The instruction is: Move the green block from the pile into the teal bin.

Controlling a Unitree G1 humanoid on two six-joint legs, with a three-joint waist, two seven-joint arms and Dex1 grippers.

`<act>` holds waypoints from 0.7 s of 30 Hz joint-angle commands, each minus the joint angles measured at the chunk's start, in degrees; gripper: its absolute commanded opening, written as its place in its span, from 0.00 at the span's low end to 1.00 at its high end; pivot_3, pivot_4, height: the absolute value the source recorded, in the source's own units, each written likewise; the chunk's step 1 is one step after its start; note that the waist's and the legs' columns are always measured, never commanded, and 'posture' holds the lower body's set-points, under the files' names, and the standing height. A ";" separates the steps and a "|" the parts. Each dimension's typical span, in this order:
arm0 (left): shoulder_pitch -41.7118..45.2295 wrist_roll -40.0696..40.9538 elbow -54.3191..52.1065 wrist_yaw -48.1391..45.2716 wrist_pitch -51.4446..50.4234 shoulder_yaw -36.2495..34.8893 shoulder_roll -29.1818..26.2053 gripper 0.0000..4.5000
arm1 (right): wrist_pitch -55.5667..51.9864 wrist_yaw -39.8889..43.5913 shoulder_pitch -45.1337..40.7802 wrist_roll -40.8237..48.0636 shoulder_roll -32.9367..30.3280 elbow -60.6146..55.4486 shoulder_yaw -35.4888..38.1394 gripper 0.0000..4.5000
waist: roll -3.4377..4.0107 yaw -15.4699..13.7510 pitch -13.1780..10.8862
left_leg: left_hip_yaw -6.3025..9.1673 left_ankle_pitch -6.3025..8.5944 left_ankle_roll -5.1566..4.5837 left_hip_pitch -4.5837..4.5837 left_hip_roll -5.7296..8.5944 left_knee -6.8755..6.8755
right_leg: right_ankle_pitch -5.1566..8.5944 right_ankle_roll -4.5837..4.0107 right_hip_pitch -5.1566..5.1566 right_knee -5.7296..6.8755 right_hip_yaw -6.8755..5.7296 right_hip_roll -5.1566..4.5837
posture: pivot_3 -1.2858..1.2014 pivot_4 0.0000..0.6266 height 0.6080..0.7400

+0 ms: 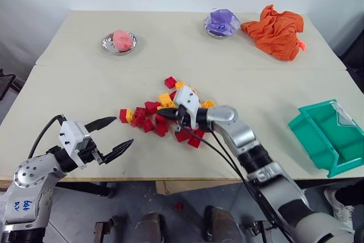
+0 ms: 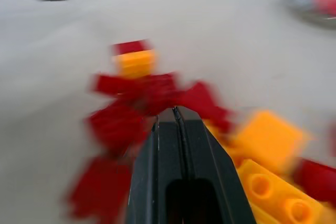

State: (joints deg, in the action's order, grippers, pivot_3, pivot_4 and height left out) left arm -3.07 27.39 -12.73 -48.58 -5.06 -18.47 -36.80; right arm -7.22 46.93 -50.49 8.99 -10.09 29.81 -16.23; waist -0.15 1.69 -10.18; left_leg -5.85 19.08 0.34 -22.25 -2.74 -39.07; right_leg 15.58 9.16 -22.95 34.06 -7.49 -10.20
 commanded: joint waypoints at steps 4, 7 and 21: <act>-0.05 -0.52 -1.53 1.18 0.95 -0.35 0.73 1.00 | 7.18 -4.16 -9.04 -2.35 -2.15 19.46 6.99 0.00 | 0.00 0.34 0.00 | -0.08 -0.01 0.01 0.03 -0.02 0.01 | 0.00 0.00 -0.04 0.03 0.03 0.00 | 0.52 0.24 1.00; 0.12 -0.72 -1.55 1.45 0.80 -0.10 0.89 1.00 | 8.59 -4.06 -10.96 -4.28 -2.95 25.00 7.22 0.00 | 0.00 0.61 0.00 | -0.16 -0.01 0.01 0.02 -0.02 0.07 | 0.00 0.00 -0.11 0.02 0.06 0.00 | 0.52 0.24 1.00; -0.83 -0.02 -1.32 0.57 0.37 0.23 0.71 1.00 | 5.78 15.63 6.44 3.43 -12.36 -7.68 10.67 0.00 | 0.00 1.28 0.00 | -0.24 0.00 0.01 0.00 -0.04 0.06 | 0.00 0.00 -0.17 0.02 0.07 -0.01 | 0.52 0.24 1.00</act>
State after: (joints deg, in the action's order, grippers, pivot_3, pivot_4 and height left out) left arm -3.37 26.74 -12.83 -47.74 -5.20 -17.55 -36.16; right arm -0.87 62.29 -44.16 9.81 -20.38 27.29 -9.14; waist -0.15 2.97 -10.18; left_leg -6.08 19.07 0.36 -22.24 -2.79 -39.00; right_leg 15.58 9.17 -23.12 34.10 -7.42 -10.22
